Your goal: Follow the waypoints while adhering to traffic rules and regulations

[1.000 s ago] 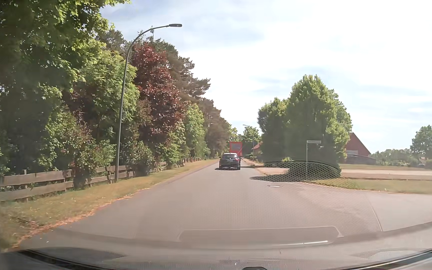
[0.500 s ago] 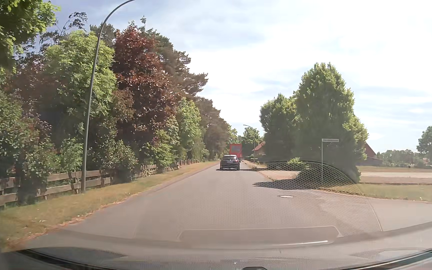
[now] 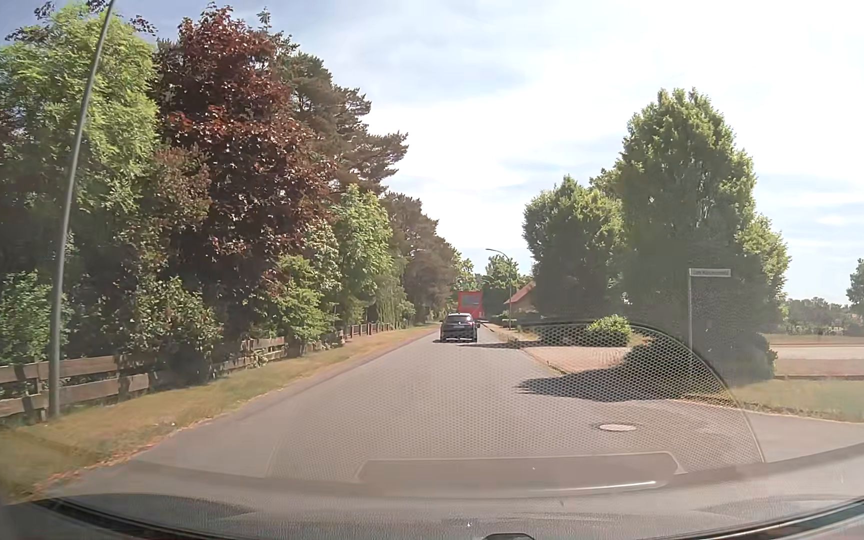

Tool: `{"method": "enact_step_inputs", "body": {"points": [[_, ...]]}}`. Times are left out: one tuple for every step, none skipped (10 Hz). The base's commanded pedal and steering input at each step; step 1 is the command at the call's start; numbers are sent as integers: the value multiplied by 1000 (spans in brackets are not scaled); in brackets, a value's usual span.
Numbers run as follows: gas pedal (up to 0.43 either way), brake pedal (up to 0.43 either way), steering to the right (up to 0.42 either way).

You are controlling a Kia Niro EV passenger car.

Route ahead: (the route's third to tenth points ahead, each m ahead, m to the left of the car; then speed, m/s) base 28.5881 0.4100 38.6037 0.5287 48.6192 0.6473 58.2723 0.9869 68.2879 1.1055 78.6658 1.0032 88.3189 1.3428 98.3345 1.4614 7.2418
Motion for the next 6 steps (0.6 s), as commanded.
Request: {"method": "enact_step_inputs", "body": {"points": [[339, 0, 2], [339, 0, 0], [339, 0, -1], [339, 0, -1], [339, 0, -1], [339, 0, -1]]}}
